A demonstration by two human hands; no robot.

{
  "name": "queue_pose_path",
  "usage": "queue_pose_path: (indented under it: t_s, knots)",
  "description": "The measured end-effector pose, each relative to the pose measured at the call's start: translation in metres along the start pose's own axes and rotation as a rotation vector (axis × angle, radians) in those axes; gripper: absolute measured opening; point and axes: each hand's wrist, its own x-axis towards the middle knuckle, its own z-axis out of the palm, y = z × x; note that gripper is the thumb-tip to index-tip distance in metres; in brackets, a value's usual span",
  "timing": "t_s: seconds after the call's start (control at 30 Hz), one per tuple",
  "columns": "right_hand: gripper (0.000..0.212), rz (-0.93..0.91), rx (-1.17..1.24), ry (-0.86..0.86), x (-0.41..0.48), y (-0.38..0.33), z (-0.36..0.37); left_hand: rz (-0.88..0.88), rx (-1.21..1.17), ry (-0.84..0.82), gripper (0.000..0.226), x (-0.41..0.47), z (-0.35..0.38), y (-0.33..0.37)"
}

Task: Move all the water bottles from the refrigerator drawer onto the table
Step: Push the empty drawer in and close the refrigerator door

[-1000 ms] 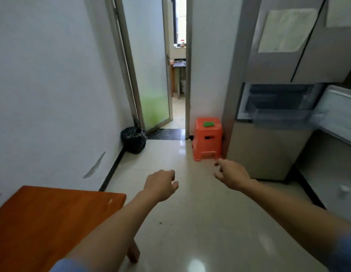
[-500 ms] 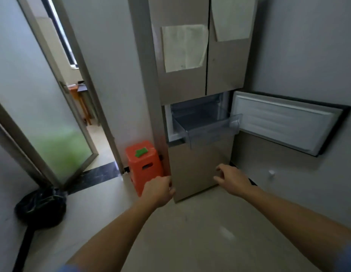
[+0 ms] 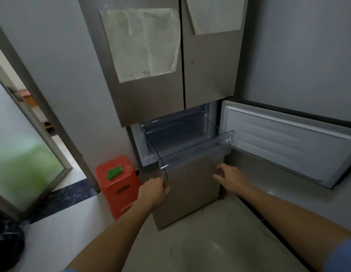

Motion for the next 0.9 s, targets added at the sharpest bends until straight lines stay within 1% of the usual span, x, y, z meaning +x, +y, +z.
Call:
queue_pose_path:
  t_s: [0.1,0.17,0.23,0.33,0.43,0.5,0.53,0.6,0.67,0.73,0.8,0.9]
  knots:
    - [0.044,0.014,0.066,-0.023,0.069,0.014,-0.010,-0.110,-0.102,-0.016,0.027,0.059,0.006,0.019]
    - [0.041,0.062,0.190,-0.035,0.113,0.023,-0.013,-0.207,-0.262,-0.019,0.026,0.092,0.012,0.029]
    - [0.035,0.156,0.380,-0.061,0.150,0.031,-0.008,-0.326,-0.579,-0.034,0.027,0.117,0.021,0.039]
    - [0.027,0.374,0.723,-0.108,0.192,0.035,0.004,-0.557,-1.064,-0.050,0.032,0.147,0.033,0.051]
    - [0.018,0.601,1.067,-0.096,0.227,0.037,0.009,-0.767,-1.422,-0.027,0.039,0.176,0.043,0.053]
    - [0.023,0.707,1.204,-0.074,0.247,0.042,0.014,-0.853,-1.612,-0.021,0.039,0.190,0.051,0.056]
    - [0.026,0.741,1.228,-0.058,0.254,0.044,0.017,-0.881,-1.676,-0.024,0.039,0.194,0.055,0.059]
    - [0.032,0.797,1.234,-0.012,0.266,0.046,0.026,-0.911,-1.732,-0.022,0.044,0.201,0.061,0.063]
    - [0.037,0.803,1.270,0.008,0.274,0.041,0.027,-0.918,-1.750,-0.002,0.048,0.210,0.061,0.064]
    - [0.044,0.775,1.324,-0.013,0.282,0.036,0.026,-0.910,-1.740,0.050,0.046,0.222,0.055,0.059]
    - [0.043,0.745,1.363,-0.048,0.290,0.030,0.024,-0.902,-1.767,0.094,0.045,0.235,0.045,0.049]
    - [0.036,0.752,1.398,-0.073,0.306,0.023,0.024,-0.915,-1.869,0.049,0.043,0.251,0.033,0.036]
